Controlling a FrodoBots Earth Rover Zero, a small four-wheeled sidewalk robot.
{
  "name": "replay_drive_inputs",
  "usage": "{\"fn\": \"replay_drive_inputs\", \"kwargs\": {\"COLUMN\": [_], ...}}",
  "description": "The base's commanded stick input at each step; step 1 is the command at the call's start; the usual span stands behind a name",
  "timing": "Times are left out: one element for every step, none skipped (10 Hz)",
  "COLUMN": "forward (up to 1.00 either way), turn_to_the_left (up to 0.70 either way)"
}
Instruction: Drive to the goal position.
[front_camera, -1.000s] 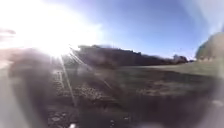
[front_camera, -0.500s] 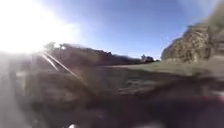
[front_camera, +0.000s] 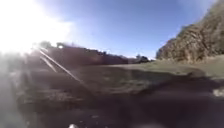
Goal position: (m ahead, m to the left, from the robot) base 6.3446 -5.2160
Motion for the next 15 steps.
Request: {"fn": "replay_drive_inputs", "kwargs": {"forward": [0.00, 0.00, 0.00, 0.00, 0.00, 0.00, 0.00, 0.24, 0.54, 0.70, 0.70, 0.70, 0.70, 0.70, 0.70], "turn_to_the_left": [-0.52, -0.61, -0.69, -0.69, -0.69, -0.59, -0.49, 0.00, 0.00, 0.00, 0.00, 0.00, 0.00, 0.00, 0.00]}}
